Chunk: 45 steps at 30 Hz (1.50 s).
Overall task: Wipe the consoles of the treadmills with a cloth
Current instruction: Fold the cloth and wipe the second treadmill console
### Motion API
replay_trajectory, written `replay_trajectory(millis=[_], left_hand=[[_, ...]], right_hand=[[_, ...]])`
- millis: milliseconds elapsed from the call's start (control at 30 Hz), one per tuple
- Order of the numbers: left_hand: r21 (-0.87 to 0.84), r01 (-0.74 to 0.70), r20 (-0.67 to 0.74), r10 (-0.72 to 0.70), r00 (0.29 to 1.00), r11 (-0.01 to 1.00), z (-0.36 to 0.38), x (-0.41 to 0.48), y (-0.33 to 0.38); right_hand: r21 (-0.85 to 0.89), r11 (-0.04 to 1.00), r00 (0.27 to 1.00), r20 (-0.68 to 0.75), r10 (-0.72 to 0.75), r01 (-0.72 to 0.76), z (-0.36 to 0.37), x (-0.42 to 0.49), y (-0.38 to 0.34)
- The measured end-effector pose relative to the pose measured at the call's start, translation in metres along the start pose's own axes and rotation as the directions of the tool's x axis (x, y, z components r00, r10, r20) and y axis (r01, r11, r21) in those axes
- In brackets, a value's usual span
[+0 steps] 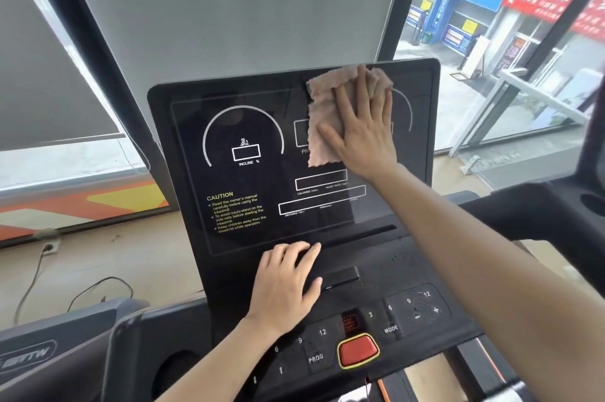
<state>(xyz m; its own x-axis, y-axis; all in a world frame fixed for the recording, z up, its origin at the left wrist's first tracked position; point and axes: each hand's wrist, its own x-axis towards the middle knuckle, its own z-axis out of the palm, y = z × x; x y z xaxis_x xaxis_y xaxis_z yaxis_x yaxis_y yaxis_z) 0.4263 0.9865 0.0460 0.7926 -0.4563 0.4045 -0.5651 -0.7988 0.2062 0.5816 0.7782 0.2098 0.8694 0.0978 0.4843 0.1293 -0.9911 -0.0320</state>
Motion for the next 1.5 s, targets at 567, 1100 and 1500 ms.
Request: replay_trajectory(millis=[567, 1100, 1500], left_hand=[[-0.041, 0.123, -0.055, -0.126, 0.991, 0.992, 0.019, -0.011, 0.012], [-0.005, 0.103, -0.062, -0.103, 0.993, 0.995, 0.014, 0.0, 0.011], [-0.003, -0.016, -0.134, 0.015, 0.991, 1.0, 0.001, 0.038, 0.024]], right_hand=[[-0.033, 0.999, 0.965, 0.26, -0.002, 0.011, 0.068, -0.161, 0.028], [0.098, 0.994, 0.998, 0.04, 0.041, -0.044, -0.024, 0.0, 0.081], [0.138, 0.99, 0.98, 0.195, -0.047, 0.02, 0.045, -0.148, 0.083]])
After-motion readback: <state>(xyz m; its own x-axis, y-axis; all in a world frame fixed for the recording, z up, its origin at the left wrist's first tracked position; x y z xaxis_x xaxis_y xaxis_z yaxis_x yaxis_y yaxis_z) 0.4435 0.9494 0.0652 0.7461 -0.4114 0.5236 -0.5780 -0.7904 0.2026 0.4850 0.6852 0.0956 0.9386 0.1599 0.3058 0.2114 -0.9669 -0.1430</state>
